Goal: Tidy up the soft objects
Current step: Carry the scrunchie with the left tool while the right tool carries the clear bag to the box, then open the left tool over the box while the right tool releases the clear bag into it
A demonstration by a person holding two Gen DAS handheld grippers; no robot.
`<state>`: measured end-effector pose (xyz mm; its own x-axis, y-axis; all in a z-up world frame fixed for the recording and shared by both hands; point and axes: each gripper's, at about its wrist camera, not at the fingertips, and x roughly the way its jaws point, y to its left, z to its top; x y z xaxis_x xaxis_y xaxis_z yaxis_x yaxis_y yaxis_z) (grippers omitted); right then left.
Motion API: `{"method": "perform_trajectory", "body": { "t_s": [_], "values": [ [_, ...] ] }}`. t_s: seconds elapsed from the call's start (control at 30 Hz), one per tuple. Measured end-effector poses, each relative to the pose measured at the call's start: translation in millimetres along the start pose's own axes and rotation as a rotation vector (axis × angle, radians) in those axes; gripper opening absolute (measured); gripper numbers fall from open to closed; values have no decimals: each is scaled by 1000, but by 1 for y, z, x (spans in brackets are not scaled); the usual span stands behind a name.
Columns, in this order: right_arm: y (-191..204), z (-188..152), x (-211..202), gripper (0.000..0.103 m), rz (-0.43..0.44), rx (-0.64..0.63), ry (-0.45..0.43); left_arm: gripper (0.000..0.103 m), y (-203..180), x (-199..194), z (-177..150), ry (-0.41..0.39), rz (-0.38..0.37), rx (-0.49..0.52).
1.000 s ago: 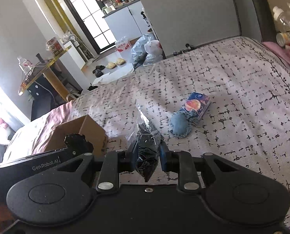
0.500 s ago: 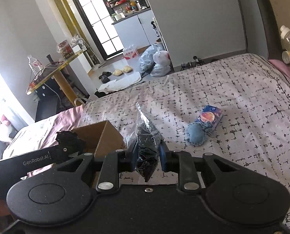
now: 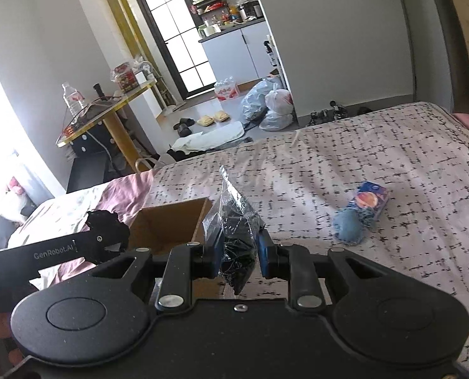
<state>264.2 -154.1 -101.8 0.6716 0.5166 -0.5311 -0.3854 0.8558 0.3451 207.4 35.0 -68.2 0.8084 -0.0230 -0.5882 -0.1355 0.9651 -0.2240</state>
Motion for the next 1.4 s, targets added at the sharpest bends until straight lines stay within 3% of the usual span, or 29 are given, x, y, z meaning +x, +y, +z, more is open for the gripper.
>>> {"method": "perform_trajectory", "body": {
  "t_s": [0.37,0.87,1.0,1.13,1.4],
  "values": [
    [33,1,25,23,29,-49,22,19,50,1,3,1,33,-54],
    [55,5,56,23,50,-120,66,21,82,53,-3,51,50,-119],
    [60,7,67,23,66,-119,71,26,83,62,-10,68,66,-125],
    [68,9,77,23,92,-144,82,47,88,60,-13,70,80,-139],
    [86,12,96,23,119,-176,90,52,94,42,-11,30,122,-139]
  ]
}}
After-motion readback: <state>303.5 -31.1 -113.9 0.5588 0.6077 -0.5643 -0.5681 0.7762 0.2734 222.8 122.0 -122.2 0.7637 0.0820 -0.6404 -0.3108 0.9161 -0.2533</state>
